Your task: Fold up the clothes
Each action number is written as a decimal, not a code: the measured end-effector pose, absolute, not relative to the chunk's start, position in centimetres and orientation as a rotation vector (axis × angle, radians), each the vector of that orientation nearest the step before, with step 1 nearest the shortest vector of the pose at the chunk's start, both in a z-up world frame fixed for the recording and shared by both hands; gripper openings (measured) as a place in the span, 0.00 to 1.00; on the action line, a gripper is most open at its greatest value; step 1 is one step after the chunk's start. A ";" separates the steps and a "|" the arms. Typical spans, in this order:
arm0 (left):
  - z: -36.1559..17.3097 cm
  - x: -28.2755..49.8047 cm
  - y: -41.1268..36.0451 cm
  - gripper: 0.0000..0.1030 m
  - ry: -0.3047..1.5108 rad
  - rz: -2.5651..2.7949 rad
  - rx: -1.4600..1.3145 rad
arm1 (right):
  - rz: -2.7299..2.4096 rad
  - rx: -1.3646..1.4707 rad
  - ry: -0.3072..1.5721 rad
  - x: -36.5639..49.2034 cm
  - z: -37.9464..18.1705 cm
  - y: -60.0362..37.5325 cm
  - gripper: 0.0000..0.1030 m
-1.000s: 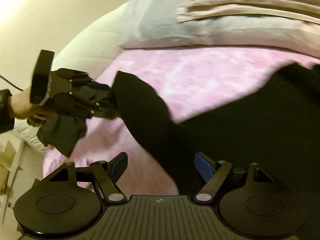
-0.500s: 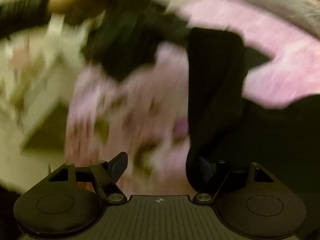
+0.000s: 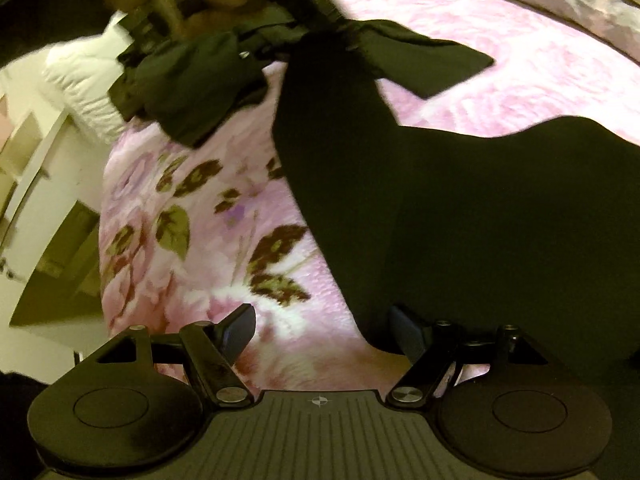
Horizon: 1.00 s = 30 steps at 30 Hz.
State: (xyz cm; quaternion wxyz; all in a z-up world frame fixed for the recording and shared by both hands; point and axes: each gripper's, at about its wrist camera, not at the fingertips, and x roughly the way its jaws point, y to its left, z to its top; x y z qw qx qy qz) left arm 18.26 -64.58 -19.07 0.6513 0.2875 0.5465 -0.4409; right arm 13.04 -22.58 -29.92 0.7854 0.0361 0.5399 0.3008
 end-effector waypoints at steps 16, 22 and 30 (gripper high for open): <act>-14.3 15.2 -45.3 0.23 1.092 -0.723 0.457 | 0.357 0.272 1.137 11.7 -27.2 -25.8 0.75; -15.0 11.4 -46.0 0.25 1.172 -0.776 0.531 | 0.108 0.377 1.152 6.9 -25.7 -31.3 0.75; -12.6 5.3 -52.8 0.33 1.071 -0.878 0.640 | -0.431 0.404 1.000 -2.5 -21.1 -48.0 0.75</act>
